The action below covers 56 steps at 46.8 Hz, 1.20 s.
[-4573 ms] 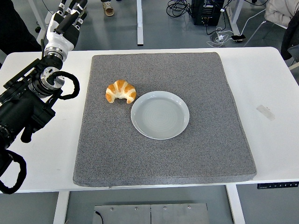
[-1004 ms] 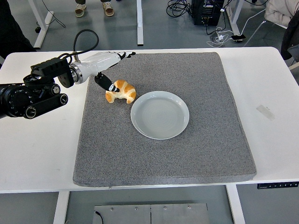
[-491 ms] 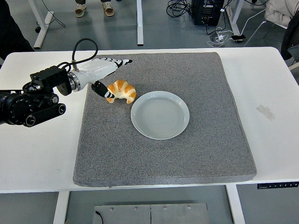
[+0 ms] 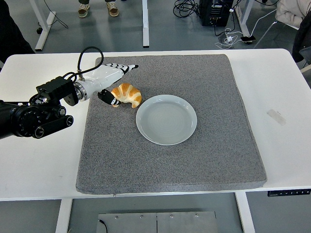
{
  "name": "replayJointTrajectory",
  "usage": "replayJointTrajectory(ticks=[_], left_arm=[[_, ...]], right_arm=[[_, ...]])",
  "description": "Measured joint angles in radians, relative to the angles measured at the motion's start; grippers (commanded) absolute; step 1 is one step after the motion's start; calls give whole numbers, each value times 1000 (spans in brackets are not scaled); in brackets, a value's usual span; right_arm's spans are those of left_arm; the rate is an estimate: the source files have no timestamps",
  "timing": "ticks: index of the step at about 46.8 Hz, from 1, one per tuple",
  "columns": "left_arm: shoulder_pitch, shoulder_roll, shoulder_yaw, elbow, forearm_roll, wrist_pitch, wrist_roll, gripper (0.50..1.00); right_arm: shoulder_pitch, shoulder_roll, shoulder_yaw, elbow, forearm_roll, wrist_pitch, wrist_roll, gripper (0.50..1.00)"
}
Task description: Place the bread on the plate
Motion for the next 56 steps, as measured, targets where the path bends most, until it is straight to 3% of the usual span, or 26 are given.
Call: replayJointTrajectory(ticks=[16, 28, 43, 56], left_arm=[[25, -47, -9, 65, -9, 3, -7, 972], [62, -84, -10, 117, -9, 39, -12, 963], [74, -91, -7, 130, -8, 47, -12, 830], [88, -93, 0, 134, -6, 45, -15, 805]], right_arm=[[0, 0, 0, 0, 0, 0, 0, 1000], [0, 0, 0, 0, 0, 0, 0, 1000], [0, 0, 0, 0, 0, 0, 0, 1000], [0, 0, 0, 0, 0, 0, 0, 1000]])
